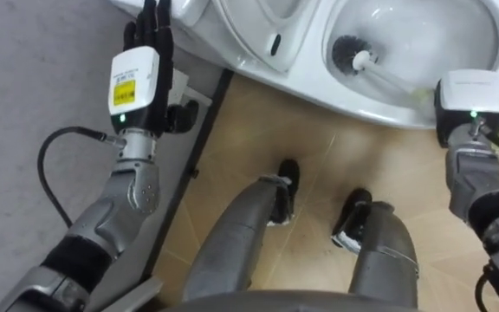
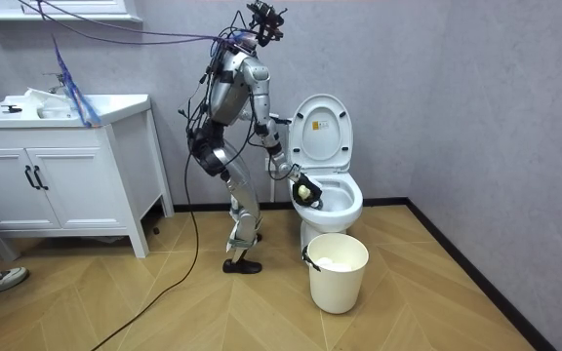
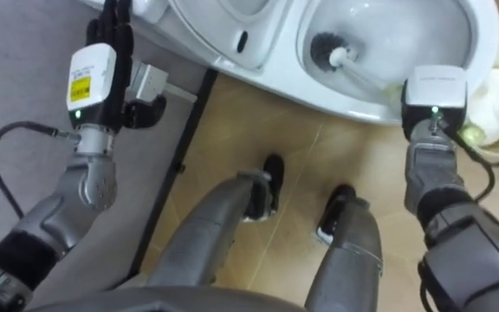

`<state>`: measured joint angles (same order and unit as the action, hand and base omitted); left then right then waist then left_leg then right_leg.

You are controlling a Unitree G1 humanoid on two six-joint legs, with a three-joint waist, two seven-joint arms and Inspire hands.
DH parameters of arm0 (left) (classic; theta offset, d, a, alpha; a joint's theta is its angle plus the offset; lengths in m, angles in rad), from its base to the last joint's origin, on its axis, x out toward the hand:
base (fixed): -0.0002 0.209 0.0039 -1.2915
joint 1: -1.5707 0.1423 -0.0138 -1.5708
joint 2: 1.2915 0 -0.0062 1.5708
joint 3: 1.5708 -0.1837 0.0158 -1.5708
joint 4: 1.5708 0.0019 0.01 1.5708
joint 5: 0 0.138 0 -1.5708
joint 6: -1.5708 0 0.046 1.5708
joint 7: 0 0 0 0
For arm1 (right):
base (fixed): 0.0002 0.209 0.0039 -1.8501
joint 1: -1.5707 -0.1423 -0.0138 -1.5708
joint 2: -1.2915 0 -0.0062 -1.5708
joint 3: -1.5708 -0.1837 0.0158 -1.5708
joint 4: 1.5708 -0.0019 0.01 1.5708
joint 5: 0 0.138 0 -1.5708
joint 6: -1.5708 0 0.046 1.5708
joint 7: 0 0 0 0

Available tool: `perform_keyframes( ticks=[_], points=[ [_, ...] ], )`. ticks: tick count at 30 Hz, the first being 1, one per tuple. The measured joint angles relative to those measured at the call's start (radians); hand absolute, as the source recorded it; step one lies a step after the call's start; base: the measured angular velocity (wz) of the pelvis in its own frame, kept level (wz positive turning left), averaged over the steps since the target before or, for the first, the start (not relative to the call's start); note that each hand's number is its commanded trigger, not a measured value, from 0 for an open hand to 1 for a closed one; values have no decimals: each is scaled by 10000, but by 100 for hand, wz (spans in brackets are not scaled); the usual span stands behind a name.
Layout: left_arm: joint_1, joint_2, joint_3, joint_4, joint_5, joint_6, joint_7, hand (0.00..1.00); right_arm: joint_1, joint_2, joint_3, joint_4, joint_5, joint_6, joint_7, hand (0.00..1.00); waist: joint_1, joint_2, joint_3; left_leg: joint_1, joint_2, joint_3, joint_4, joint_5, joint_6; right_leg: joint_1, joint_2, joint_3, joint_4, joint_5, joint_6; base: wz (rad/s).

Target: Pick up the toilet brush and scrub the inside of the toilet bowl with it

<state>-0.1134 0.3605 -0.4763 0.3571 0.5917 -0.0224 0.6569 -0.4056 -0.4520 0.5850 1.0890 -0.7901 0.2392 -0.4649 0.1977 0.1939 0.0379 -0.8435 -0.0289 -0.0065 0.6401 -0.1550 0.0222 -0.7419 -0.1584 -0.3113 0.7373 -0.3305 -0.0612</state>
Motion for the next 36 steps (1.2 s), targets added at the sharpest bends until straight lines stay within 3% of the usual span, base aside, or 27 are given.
perform_keyframes(
  ticks=[5, 7, 8, 10, 11, 15, 18, 20, 22, 23, 24, 28, 29, 30, 33, 36],
  points=[
    [-36, 38, -10, 2, -131, -143, 1, 0, -284, -225, 37, 445, -4, -164, 32, 100, 129, -64, 58, -14, -4, 76, 68, 3, 6, 40, -145, -103, 59, -98, -12, 7],
    [-247, 49, -76, 15, -161, -149, 2, 0, -552, -501, 126, 716, 107, -429, 181, 100, 285, -224, 177, -43, -5, 225, 108, 2, 8, -140, -240, 48, 295, -168, -8, -7],
    [-345, 92, -74, 10, -206, -147, 30, 0, -752, -624, 109, 783, 310, -671, 302, 100, 277, -462, 303, -100, -33, 296, 137, 3, 12, -323, -361, 128, 514, -234, -28, -7],
    [-432, 222, -66, -80, -204, -148, 165, 0, -958, -664, 71, 897, 509, -980, 314, 100, 280, -720, 283, -364, -40, 363, 248, 3, 11, -691, -396, 235, 754, -273, -73, -6],
    [-489, 299, -21, -158, -172, -146, 257, 0, -1232, -671, -84, 1081, 490, -1186, 309, 100, 278, -964, 327, -569, -43, 462, 307, 9, 15, -1013, -418, 361, 959, -286, -95, 0],
    [-695, 395, 35, -330, 17, -137, 572, 0, -2152, -1225, -436, 1185, -177, -1276, 23, 100, 172, -1265, 339, -1178, -194, 512, 748, 34, 57, -1698, -683, 433, 1592, -353, -157, 3],
    [-690, 503, 40, -322, 107, -95, 602, 0, -2470, -1283, -577, 829, -968, -1285, -357, 100, 40, -1553, 313, -1120, -190, 584, 830, 33, 58, -1658, -676, 513, 1666, -361, -143, -4],
    [-759, 508, 24, -137, 108, -89, 602, 0, -2460, -1297, -527, 629, -1371, -1259, -373, 100, -1, -1622, 322, -1049, -149, 559, 867, 27, 68, -1518, -660, 449, 1622, -356, -131, 4],
    [-792, 505, 10, -32, 109, -86, 570, 0, -2302, -1127, -354, 588, -1620, -1060, -365, 100, -6, -1609, 320, -864, -140, 556, 895, -28, 141, -1304, -663, 397, 1602, -355, -116, 0],
    [-796, 471, 8, -24, 93, -40, 506, 0, -2169, -1012, -244, 535, -1705, -1050, -347, 100, 7, -1506, 305, -801, -137, 521, 901, -54, 163, -1169, -626, 338, 1521, -350, -92, 0],
    [-798, 460, -31, -28, 93, 1, 457, 0, -1977, -913, -147, 403, -1881, -936, -293, 100, 22, -1329, 300, -789, -67, 432, 839, -54, 163, -1057, -455, 324, 1329, -284, -4, 0],
    [-738, 389, -205, -27, 108, 18, 302, 0, -1191, -545, 188, 377, -1969, -450, 144, 100, 230, -789, 283, -653, -15, 259, 636, -50, 168, -765, -290, 145, 860, -107, 105, -6],
    [-676, 337, -204, -27, 140, 18, 291, 0, -1067, -403, 111, 410, -1879, -200, 147, 100, 283, -578, 253, -645, 2, 266, 539, -34, 176, -749, -210, 136, 689, 20, 51, -13],
    [-620, 238, -203, -32, 122, 17, 264, 0, -884, -279, 60, 424, -1589, -39, 45, 100, 273, -391, 168, -603, -23, 306, 396, 9, 210, -733, -212, 147, 588, 84, 65, -8],
    [-373, 88, -178, -10, -17, 15, 244, 0, -626, -43, -33, 453, -898, 31, -3, 100, 262, -229, 81, -289, -23, 498, 49, 59, 208, -579, -175, 341, 386, 115, 97, -9],
    [-240, 63, -173, 81, -115, 16, 165, 0, -487, 153, -125, 455, -655, 35, 2, 100, 248, -205, 77, -13, 20, 476, -277, 139, 114, -329, -57, 329, 62, 150, 64, 0]
  ],
)
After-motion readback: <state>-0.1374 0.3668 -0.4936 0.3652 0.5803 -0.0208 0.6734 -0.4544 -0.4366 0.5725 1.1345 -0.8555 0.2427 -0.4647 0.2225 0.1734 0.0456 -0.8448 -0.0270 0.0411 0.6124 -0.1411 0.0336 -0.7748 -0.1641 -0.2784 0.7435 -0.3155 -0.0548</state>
